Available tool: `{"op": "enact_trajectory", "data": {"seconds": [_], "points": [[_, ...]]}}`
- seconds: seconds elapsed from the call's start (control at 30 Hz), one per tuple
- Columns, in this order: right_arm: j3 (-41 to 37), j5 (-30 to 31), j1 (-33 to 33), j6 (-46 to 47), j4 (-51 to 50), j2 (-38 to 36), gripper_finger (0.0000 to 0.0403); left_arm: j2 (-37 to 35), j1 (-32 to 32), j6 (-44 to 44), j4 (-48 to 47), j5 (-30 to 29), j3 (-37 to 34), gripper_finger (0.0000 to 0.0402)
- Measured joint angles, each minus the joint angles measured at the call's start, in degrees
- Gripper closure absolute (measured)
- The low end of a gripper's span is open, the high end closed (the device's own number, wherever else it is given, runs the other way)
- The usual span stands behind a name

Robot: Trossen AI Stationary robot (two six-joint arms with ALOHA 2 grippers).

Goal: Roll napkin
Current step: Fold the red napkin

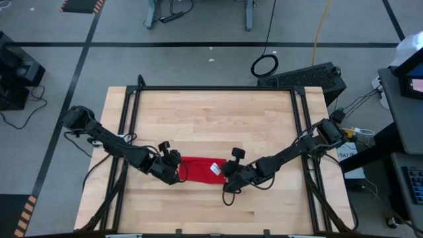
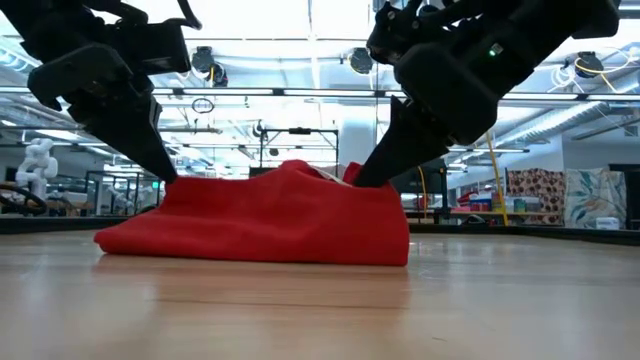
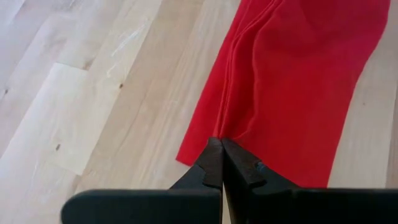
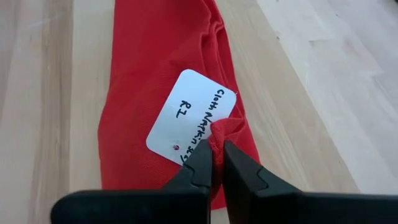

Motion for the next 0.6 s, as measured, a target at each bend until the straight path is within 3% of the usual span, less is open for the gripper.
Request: {"op": "enact_trajectory", "data": {"seconds": [0.13, 0.3, 0.6], "points": [[0.0, 1.3, 0.0, 0.0, 0.0, 0.0, 0.0385, 0.0, 0.0, 0.0, 0.0, 0.0, 0.0, 0.0400], [0.0, 1.6, -0.8, 2.2, -0.6, 0.5, 0.0337, 0.0, 0.0, 0.0, 0.0, -0.2, 0.0, 0.0394], [0.0, 4.1, -1.5, 3.0, -1.4, 2.2, 0.0270, 0.0, 0.2, -3.4, -0.2, -4.4, -1.0, 0.0315]]}}
